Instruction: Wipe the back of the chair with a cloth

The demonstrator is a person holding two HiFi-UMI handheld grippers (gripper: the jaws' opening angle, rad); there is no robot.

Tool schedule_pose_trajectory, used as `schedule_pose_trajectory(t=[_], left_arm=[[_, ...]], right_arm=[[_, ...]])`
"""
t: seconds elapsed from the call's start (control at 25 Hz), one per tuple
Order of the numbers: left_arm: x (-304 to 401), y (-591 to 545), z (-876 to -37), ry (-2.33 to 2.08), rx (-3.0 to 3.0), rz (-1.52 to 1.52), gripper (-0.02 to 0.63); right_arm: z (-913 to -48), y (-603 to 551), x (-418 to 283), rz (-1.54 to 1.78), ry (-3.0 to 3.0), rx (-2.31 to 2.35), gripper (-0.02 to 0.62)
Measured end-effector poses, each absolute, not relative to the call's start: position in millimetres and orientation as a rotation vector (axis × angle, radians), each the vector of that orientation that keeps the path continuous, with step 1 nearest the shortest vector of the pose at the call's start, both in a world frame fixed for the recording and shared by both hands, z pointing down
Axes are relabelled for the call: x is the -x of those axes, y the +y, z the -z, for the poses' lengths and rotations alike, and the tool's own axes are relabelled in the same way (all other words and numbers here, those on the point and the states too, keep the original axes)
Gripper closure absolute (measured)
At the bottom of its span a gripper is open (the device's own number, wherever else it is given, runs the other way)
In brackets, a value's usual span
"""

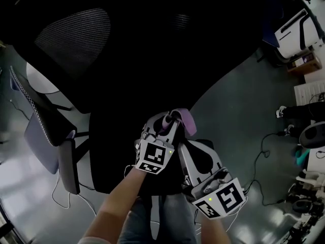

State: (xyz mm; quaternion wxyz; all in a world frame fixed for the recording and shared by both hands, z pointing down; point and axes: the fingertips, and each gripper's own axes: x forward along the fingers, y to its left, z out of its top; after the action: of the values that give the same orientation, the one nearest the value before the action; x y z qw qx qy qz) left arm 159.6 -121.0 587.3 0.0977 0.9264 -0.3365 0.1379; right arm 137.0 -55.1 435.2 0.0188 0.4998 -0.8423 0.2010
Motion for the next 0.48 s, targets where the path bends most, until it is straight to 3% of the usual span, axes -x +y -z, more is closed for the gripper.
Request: schedule_pose_trajectory(t=[0.48], left_arm=[[-104,-95,-492,-0.927,-2.795,-0.27,0.531]], right_arm=[[-410,-45,-115,-0.582,-2.608,-1.526,0.588]])
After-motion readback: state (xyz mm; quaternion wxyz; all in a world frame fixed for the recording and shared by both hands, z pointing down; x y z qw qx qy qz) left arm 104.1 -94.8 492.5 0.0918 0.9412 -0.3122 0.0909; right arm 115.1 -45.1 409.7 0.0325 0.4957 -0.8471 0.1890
